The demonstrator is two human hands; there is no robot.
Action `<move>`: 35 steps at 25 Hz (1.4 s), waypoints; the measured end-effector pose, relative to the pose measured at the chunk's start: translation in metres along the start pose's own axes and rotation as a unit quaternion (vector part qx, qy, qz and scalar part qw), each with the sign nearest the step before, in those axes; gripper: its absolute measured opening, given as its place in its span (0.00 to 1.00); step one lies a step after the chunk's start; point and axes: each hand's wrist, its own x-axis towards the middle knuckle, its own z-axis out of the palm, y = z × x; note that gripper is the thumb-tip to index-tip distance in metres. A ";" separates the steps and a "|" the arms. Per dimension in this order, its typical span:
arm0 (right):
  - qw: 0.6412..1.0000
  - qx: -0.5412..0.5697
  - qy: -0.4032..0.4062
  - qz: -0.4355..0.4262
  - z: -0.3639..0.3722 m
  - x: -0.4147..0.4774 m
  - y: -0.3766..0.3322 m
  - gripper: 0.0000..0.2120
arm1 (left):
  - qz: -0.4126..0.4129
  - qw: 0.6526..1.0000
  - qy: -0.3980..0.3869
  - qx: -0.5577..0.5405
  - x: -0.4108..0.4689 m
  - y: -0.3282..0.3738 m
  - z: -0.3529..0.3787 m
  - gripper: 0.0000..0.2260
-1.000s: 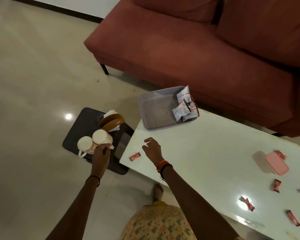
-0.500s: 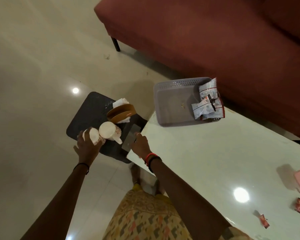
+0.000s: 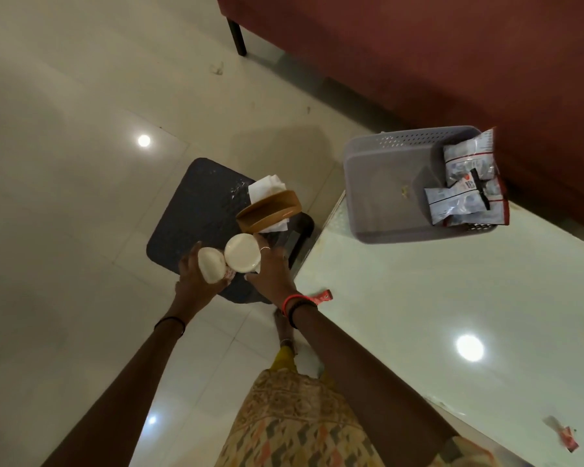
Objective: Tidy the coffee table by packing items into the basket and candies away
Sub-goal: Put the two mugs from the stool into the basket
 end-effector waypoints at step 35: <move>0.937 0.022 0.291 0.192 -0.176 -0.056 0.068 0.44 | 0.379 0.920 -0.024 0.097 0.002 0.182 0.000 0.41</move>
